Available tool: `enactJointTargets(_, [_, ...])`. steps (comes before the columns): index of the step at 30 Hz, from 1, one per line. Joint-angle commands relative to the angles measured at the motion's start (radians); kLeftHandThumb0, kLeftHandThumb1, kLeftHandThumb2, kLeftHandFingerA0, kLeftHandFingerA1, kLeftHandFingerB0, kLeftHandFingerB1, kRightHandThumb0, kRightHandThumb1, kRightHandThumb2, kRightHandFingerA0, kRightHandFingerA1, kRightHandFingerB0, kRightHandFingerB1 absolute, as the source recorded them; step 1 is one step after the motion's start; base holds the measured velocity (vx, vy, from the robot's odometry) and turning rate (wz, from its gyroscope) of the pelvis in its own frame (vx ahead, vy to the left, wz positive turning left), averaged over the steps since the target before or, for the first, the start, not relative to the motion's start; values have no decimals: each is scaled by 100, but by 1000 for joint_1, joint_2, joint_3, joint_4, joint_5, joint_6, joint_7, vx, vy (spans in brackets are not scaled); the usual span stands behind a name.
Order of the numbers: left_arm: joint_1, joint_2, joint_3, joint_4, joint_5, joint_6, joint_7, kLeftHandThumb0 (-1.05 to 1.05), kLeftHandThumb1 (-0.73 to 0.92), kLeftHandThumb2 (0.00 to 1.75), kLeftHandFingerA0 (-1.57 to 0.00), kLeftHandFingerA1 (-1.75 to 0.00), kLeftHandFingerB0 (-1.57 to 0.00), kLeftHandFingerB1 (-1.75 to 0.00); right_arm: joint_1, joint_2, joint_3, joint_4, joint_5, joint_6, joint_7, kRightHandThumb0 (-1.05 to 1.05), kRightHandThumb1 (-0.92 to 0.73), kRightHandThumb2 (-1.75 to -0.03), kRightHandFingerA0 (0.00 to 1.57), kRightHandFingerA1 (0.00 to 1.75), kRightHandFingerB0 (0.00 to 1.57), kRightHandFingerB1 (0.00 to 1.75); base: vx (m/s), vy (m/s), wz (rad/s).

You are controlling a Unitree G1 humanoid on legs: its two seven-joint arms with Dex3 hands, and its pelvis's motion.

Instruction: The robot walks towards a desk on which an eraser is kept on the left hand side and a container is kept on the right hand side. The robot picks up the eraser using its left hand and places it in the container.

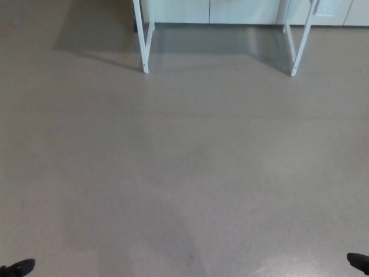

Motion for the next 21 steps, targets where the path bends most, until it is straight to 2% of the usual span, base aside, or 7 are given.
enactJointTargets(1, [-6,22,1,16,-1,-59,1,-19,11,118,0,-120,-4,-74,2,-11,11,1,-30,-38,-20,-7,-43,-52,55,51,37,44,141,328,-36])
enactJointTargets(8, [-7,21,3,14,-12,-41,5,-15,18,112,0,-120,-5,-68,2,-4,9,0,-22,-36,-19,-8,-43,-52,55,51,37,44,215,376,-15])
enactJointTargets(9, [-5,20,1,10,-9,-42,7,-15,23,102,-26,-74,-8,-57,2,-4,9,2,-20,-38,-16,-8,-44,-52,54,51,36,44,235,99,8])
enactJointTargets(11, [-6,23,1,16,-9,-46,1,-15,23,103,-25,-74,-9,-58,5,-1,10,5,-22,-44,-18,-7,-43,-51,56,52,37,45,237,48,5])
enactJointTargets(12, [-6,24,-1,16,-9,-44,-1,-18,16,114,0,-118,-5,-70,5,2,8,4,-19,-41,-19,-5,-44,-51,56,52,37,44,254,-26,14])
enactJointTargets(13, [-7,28,-9,19,5,-52,9,-20,13,113,0,-119,-5,-72,-1,4,5,10,-13,-40,-17,-1,-29,-77,48,64,27,55,287,-68,13])
enactJointTargets(21, [-4,26,-6,23,-9,-51,-2,-19,12,111,0,-119,-11,-72,-15,9,0,25,-2,-34,0,-3,-32,-79,44,62,24,54,373,-114,28])
